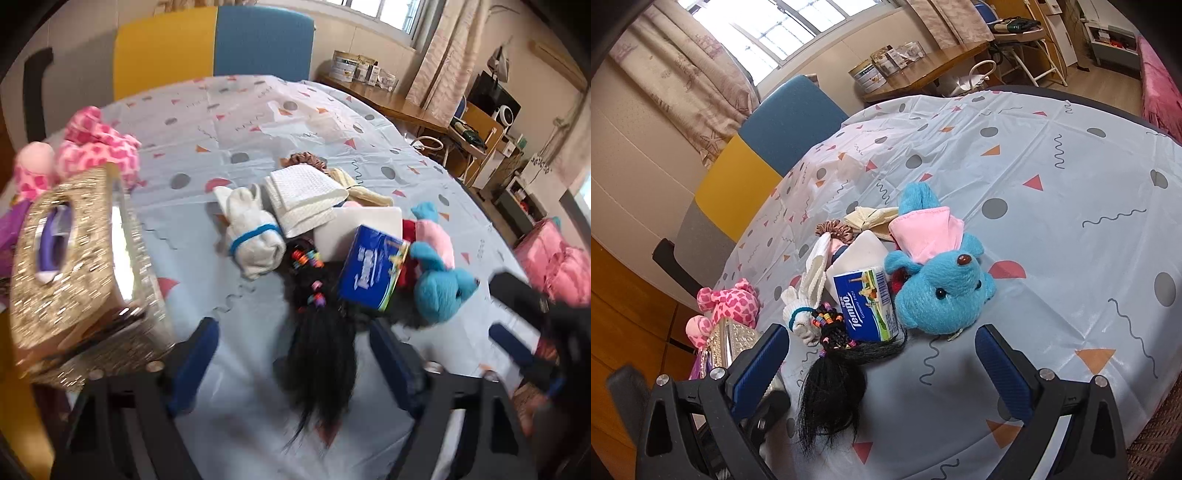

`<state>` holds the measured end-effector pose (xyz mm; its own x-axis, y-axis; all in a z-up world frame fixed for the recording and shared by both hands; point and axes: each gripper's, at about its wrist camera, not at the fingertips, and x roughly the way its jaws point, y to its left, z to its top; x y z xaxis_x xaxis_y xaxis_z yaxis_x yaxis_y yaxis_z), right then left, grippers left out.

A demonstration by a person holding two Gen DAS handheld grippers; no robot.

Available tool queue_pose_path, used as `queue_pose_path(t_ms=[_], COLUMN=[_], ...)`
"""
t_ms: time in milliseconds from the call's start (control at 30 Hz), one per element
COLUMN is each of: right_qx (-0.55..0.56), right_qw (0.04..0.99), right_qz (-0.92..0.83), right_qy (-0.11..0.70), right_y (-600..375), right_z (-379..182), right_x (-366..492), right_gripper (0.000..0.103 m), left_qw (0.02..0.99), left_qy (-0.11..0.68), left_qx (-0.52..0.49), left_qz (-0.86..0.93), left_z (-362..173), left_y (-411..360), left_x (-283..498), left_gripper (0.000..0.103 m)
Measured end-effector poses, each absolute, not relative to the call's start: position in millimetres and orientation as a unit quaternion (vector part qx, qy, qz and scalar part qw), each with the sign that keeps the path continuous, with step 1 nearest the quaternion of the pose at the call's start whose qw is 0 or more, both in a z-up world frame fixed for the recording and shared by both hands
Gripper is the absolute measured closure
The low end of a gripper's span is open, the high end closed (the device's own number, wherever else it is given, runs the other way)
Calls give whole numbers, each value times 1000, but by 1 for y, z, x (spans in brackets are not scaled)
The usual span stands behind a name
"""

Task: Organize soft objects
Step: 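Grasp the black-haired beaded doll with the left tool, then drop the doll into the gold tray while the right tool grasps the white glove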

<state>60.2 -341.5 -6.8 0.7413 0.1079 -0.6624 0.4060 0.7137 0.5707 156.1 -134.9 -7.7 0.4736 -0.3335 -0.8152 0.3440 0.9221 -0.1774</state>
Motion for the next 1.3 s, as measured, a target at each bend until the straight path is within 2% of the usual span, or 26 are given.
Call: queue_pose_path(t_ms=[100, 167, 367, 500, 600, 667, 733, 867, 1167, 1300], right_qx=[371, 373, 373, 368, 366, 361, 357, 347, 351, 338], right_qw=[856, 856, 855, 855, 856, 857, 857, 858, 852, 850], right_qz=[-84, -84, -80, -73, -70, -66, -62, -60, -60, -57], right_qy=[349, 348, 352, 358, 358, 361, 366, 374, 384, 400], right_y=[-342, -342, -340, -337, -335, -332, -330, -327, -329, -324], right_z=[-7, -7, -8, -9, -8, -8, -8, -9, -12, -15], right_x=[60, 60, 62, 65, 65, 66, 69, 70, 69, 72], right_gripper=[0, 0, 0, 0, 1, 8, 14, 27, 27, 33], left_qw=[852, 846, 833, 829, 822, 831, 827, 830, 868, 892], left_qy=[488, 498, 526, 532, 538, 519, 520, 504, 443, 416], left_qx=[-9, -13, -22, -15, 15, 52, 58, 68, 16, -13], left_qz=[-193, -189, -168, -169, -184, -190, -207, -228, -225, -177], left_z=[-15, -23, -49, -65, -75, -74, -73, -56, 28, 61], left_y=[-146, -153, -168, -175, -183, -187, -185, -172, -131, -98], left_x=[174, 186, 215, 223, 218, 205, 197, 180, 204, 232], left_gripper=[33, 44, 52, 52, 62, 69, 71, 72, 72, 72])
